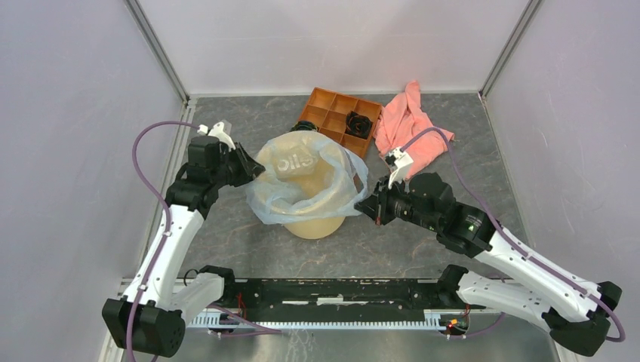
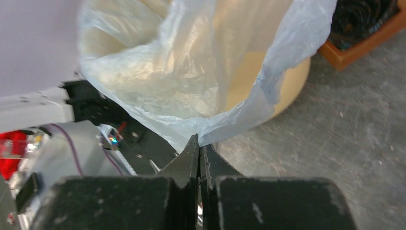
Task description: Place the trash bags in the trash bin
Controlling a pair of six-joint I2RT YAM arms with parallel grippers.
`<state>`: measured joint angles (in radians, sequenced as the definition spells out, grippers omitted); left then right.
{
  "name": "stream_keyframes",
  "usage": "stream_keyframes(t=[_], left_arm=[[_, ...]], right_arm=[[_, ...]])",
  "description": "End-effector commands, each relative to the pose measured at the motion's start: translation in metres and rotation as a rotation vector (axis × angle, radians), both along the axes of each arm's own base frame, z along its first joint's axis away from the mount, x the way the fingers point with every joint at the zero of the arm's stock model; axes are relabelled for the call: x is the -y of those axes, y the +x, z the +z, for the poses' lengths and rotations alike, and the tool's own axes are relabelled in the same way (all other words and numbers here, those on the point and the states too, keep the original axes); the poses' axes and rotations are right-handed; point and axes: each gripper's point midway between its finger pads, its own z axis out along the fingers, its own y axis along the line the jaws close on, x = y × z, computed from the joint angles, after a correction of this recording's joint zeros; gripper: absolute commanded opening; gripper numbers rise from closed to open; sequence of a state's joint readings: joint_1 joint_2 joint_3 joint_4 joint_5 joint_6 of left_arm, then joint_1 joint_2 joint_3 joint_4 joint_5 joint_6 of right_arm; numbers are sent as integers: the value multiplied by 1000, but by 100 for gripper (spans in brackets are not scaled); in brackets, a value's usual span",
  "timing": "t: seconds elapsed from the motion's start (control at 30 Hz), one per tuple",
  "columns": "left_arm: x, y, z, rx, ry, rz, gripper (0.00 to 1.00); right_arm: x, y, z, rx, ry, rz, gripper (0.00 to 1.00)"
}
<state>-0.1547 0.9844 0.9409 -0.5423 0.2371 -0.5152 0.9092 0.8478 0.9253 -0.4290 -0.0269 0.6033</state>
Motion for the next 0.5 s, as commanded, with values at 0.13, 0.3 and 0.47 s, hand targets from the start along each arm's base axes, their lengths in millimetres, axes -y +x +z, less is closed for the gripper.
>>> stream_keyframes(t=[0.13, 0.3, 0.47], left_arm=[[-3, 3, 20, 73, -31, 48, 14], [-19, -5, 31, 82, 34, 105, 5], [-37, -22, 44, 104, 77, 174, 3]], right_arm=[[25, 13, -69, 36, -204, -68, 0], [25, 32, -92, 98, -287, -96, 2], [4, 30, -122, 83, -310, 10, 3]])
